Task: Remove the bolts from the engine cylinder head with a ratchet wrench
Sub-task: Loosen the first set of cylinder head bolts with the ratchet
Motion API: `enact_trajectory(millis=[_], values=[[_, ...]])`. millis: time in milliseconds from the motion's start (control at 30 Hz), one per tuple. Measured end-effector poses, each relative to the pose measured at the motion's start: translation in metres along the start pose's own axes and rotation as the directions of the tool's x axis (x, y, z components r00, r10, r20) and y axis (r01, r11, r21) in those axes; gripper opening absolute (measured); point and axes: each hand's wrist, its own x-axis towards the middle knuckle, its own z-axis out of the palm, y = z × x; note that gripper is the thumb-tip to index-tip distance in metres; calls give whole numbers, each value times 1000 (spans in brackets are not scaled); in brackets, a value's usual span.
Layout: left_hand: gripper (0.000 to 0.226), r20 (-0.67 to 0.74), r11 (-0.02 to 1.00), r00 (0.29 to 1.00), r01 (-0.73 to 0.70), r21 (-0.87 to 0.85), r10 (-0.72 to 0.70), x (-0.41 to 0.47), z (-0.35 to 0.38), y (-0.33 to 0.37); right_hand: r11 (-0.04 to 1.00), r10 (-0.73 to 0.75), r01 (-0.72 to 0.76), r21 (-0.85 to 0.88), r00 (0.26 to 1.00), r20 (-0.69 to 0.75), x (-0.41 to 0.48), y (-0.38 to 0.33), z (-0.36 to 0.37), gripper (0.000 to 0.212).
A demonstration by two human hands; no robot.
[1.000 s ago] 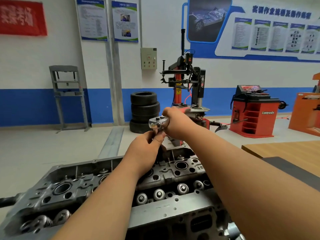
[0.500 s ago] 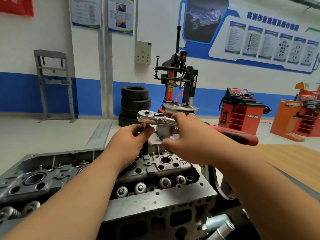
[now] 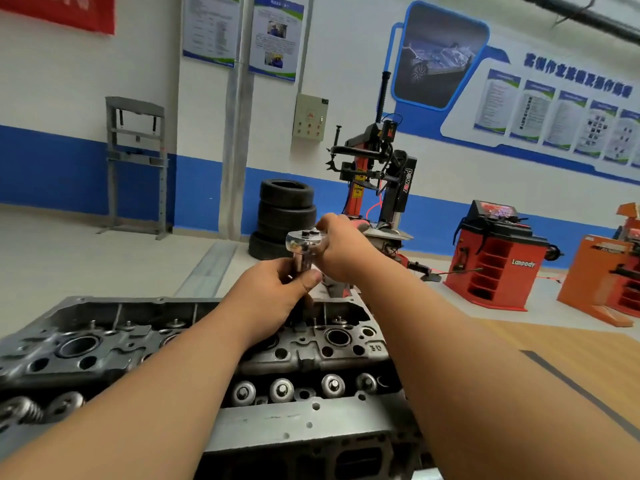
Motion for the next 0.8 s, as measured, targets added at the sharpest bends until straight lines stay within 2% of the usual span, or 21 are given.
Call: enact_trajectory(millis=[67,133,233,367,433,567,700,800], values=[[18,7,1000,1000,2,-6,-2,-1,0,3,995,64,-67,-70,997,-44,-17,5,-8,42],[20,9,1000,1000,13,-11,-13,-2,1,6,966,130,-148,-212,987,-96,-45,5,-14,47],[19,8,1000,1000,20,-22,-20,-6,2,9,898,126,-185,-400,978,-169,-98,-2,-18,65],[11,16,998,1000,-9,63,8,-11,0,13,941,-47,10,-339,994,-101,-156,-32,-8,78],[13,14,994,1000,-27,107,25,-12,0,14,934,-71,36,-355,994,-85,-161,-41,-6,81],[12,-13,997,1000,-7,71,8,-9,2,10,946,-17,-16,-325,995,-98,-147,-26,-17,77],[17,-42,999,999,-6,51,9,-7,0,5,922,57,-114,-370,985,-161,-109,-4,-22,55],[13,-70,996,998,12,89,-5,-11,-1,7,952,141,-167,-257,983,-116,-68,3,-26,47]])
